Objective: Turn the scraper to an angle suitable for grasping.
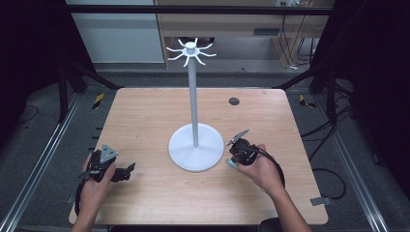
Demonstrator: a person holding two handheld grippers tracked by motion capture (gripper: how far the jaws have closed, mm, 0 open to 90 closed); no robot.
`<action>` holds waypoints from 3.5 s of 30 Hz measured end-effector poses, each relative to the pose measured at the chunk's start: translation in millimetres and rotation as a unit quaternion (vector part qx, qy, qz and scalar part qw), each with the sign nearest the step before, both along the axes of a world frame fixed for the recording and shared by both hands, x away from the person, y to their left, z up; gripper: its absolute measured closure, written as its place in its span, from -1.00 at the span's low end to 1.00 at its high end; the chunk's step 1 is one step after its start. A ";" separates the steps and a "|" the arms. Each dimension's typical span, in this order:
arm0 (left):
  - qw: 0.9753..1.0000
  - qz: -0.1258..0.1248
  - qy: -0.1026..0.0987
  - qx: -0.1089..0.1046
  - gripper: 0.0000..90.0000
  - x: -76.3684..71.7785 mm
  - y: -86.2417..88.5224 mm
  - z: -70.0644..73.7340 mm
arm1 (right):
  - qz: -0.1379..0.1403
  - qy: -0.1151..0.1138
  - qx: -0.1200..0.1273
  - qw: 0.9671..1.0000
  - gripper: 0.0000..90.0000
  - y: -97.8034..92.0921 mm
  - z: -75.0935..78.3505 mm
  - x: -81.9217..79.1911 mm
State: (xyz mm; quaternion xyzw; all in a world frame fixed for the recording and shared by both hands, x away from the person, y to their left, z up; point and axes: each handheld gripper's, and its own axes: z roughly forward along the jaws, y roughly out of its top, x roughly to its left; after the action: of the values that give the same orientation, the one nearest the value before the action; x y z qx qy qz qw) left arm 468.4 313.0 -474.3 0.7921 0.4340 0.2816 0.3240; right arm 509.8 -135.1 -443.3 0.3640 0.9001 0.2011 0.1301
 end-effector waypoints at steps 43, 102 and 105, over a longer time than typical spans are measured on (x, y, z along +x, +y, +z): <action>1.000 -0.008 0.008 0.003 -0.93 0.3 -2.2 -1.4 | -0.001 0.072 -0.053 0.996 0.43 11.2 -18.7 21.6; 1.000 -0.009 0.009 0.006 -0.93 -0.1 -3.0 -2.0 | -0.047 -0.051 0.115 0.991 0.66 -48.5 62.7 0.3; 1.000 -0.009 0.009 0.007 -0.93 -0.2 -3.2 -2.0 | -0.047 -0.057 0.122 0.990 0.66 -50.9 69.6 -0.9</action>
State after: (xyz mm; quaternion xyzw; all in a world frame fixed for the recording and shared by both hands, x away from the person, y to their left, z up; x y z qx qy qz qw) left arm 468.2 309.7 -476.3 0.8008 0.4279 0.2742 0.3170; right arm 508.9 -185.9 -373.7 0.4069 0.8418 0.3237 0.1448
